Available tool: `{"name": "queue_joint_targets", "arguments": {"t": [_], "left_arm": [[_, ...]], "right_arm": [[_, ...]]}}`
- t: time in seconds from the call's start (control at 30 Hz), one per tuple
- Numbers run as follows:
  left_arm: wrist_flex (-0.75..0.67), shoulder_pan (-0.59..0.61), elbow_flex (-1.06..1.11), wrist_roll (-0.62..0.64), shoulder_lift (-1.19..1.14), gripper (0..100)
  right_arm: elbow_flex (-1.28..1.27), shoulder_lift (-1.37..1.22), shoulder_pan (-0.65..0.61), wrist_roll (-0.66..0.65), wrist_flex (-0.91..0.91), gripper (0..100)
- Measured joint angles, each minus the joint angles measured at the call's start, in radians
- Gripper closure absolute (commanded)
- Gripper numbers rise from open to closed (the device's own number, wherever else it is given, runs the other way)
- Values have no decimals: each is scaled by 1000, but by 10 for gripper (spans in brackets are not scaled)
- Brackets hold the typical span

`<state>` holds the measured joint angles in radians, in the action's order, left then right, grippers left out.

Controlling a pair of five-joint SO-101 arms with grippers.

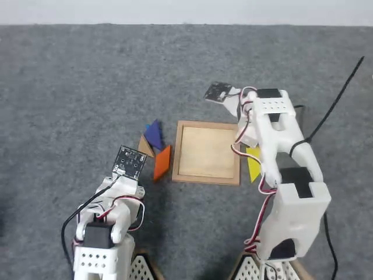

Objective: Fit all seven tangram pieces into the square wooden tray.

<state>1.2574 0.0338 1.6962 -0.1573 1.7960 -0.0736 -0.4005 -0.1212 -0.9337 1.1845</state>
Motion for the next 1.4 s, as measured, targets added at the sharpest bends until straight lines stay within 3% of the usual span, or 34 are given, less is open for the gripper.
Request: {"name": "queue_joint_targets", "arguments": {"t": [0.2, 0.67, 0.87, 1.13, 1.4], "left_arm": [[0, 0, 0, 0, 0, 985], [0, 0, 0, 0, 0, 985], [0, 0, 0, 0, 0, 985], [0, 0, 0, 0, 0, 985], [0, 0, 0, 0, 0, 985]], "right_arm": [[0, 0, 146, 80, 0, 593], [-18, -41, 423, 118, 32, 593], [-21, -18, 430, 207, 35, 593], [-23, 34, 298, 201, 61, 593], [-23, 34, 262, 267, 46, 593]]}}
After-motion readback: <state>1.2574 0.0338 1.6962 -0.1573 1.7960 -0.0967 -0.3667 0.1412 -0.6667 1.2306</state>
